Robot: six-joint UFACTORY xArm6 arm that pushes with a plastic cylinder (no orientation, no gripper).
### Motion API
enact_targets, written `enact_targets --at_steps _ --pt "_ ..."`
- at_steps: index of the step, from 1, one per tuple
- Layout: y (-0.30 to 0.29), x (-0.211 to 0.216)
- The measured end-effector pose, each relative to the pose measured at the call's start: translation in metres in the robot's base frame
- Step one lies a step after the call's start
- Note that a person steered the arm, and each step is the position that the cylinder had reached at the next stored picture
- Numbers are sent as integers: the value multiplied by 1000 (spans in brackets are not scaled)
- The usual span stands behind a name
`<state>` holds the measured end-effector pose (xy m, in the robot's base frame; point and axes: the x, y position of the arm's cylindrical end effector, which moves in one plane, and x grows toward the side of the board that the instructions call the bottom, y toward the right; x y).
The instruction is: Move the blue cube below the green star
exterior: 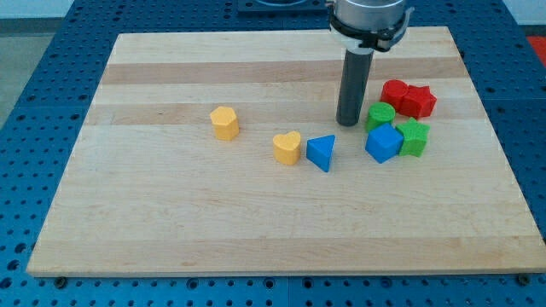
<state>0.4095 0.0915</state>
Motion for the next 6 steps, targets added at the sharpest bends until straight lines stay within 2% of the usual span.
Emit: enact_targets --at_steps 1,3,5,6 --pt "0 4" --pt "39 34" --pt "44 124" --pt "44 130"
